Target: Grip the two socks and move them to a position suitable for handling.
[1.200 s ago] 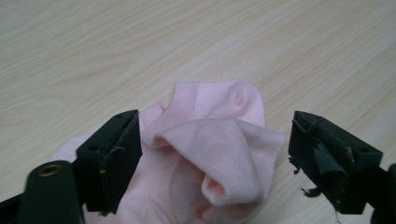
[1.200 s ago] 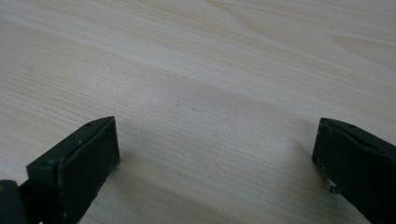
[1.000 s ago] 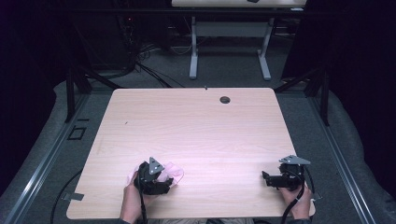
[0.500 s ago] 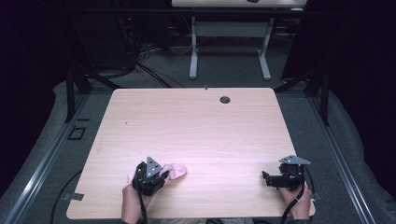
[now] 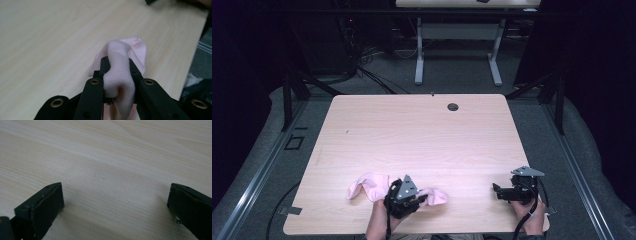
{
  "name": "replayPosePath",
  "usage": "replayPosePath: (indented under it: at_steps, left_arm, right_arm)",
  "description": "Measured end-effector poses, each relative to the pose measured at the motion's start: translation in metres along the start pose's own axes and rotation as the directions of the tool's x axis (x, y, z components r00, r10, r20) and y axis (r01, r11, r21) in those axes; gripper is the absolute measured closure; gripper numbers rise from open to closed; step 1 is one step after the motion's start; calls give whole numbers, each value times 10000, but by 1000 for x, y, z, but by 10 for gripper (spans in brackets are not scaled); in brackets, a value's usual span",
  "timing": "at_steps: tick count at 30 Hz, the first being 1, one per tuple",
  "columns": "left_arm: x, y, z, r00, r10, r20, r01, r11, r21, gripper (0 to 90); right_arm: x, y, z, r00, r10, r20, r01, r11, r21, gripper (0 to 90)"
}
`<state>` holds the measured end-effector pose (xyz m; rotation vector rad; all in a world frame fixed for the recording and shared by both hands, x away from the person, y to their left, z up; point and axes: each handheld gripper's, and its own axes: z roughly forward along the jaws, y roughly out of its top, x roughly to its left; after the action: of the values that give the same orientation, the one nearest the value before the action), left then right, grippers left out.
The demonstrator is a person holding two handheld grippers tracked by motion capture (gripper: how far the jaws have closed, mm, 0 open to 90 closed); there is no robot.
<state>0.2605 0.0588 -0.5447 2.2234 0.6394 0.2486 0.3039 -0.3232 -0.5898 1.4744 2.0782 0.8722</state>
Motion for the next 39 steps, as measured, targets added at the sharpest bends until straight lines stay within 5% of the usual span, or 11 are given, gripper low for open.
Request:
replayPosePath:
  at_steps: [5, 8, 14, 20, 22, 24, 25, 27, 29, 36, 39]
  left_arm:
    - [-2, -9, 22, 9990, 63, 433, -91, 9978, 657, 780]
    - [1, -9, 18, 9992, -45, 392, 20, 9979, 649, 588]
    - [12, -10, -18, 9962, -473, -733, 466, 9989, -102, 260]
    - [35, -20, -61, 9776, -1069, -1812, 989, 9937, -525, 142]
    - [46, -26, -74, 9634, -1441, -2262, 1318, 9889, -682, 104]
    - [57, -33, -85, 9390, -2027, -2778, 1831, 9785, -952, 60]
    - [57, -33, -85, 9390, -2027, -2778, 1831, 9785, -952, 36]
    - [74, -45, -96, 8893, -2781, -3630, 2554, 9605, -1104, 0]
    - [85, -54, -96, 8627, -3183, -3930, 3012, 9476, -1063, 0]
    - [107, -76, -76, 8013, -3807, -4615, 4168, 9086, -259, 176]
    - [113, -80, -70, 7935, -3891, -4679, 4383, 8988, -40, 268]
  right_arm:
    - [0, 0, 0, 10000, 14, 11, -14, 10000, 22, 0]
    - [0, 0, 0, 10000, 15, 13, -15, 10000, 18, 0]
    - [0, 0, 0, 10000, 0, -15, 0, 10000, 20, 2]
    - [0, 0, 0, 10000, 20, -1, -20, 10000, 18, 2]
    - [0, 0, 0, 10000, 15, -2, -15, 10000, 14, 2]
    - [0, 0, 0, 10000, 10, -6, -10, 10000, 7, 2]
    - [0, 0, 0, 10000, 8, -5, -8, 10000, 12, 2]
    - [0, 0, 0, 10000, 8, -5, -8, 10000, 13, 2]
    - [0, 0, 0, 10000, 17, -7, -17, 10000, 11, 2]
    - [0, 0, 0, 10000, 21, 1, -21, 10000, 11, 2]
    - [0, 0, 0, 10000, 17, 0, -17, 10000, 12, 2]
